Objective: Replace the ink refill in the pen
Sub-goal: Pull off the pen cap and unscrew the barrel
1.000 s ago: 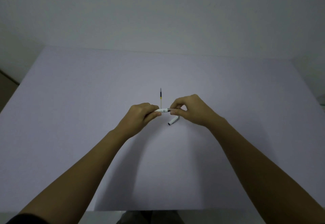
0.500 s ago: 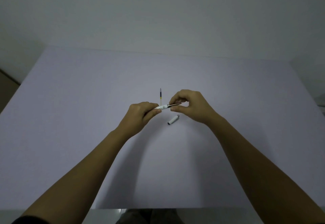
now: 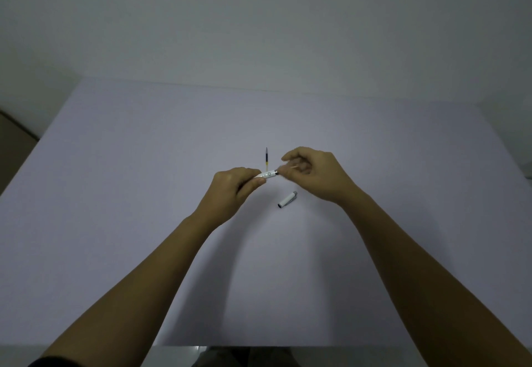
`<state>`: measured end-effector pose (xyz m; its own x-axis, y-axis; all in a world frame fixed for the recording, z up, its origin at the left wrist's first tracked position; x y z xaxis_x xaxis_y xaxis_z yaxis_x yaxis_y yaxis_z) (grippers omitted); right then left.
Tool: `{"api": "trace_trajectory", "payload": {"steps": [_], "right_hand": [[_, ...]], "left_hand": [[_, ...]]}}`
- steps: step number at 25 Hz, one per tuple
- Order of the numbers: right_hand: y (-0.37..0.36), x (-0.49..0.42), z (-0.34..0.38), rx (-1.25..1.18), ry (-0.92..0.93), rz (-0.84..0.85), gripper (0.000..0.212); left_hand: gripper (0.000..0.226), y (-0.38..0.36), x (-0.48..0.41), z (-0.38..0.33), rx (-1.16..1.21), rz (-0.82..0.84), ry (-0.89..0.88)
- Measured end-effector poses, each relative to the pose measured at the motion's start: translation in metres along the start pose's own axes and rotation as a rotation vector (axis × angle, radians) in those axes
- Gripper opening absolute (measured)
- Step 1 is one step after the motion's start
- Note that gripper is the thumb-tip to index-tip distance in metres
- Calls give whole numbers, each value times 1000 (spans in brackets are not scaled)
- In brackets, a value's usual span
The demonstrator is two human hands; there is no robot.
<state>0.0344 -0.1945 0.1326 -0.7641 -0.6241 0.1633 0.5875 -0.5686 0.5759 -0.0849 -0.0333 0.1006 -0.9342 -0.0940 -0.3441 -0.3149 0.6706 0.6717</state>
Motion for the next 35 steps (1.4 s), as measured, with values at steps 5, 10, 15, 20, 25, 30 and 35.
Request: {"api": "trace_trajectory", "payload": {"steps": [5, 10, 15, 20, 25, 30, 35], "right_hand": [[1, -4, 4, -23, -2, 19, 5], [3, -5, 5, -53, -69, 45, 4], [4, -8, 7, -86, -33, 76, 9], [3, -12, 8, -22, -70, 30, 5], [2, -14, 12, -173, -80, 80, 13], [0, -18, 14, -35, -108, 33, 7], [-2, -22, 12, -249, -148, 61, 17]], "left_hand": [[20, -2, 1, 2, 9, -14, 8], [19, 1, -3, 4, 9, -23, 12], [17, 1, -4, 5, 13, -22, 13], [17, 2, -7, 8, 19, -28, 19], [16, 2, -9, 9, 43, -67, 30], [17, 4, -11, 11, 30, -40, 25], [15, 3, -11, 14, 80, -85, 83]]}}
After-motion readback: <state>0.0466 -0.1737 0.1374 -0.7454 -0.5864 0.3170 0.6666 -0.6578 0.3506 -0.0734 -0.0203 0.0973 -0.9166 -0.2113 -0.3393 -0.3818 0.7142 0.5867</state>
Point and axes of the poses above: each hand's wrist, its own x-axis away from the middle knuckle, its own y-axis out of the back of the hand, z = x × y, the point moved 1 cm from there along -x, towards the middle knuckle, and after that the axes turned 10 degrees about -y, right-handed, at the moved point
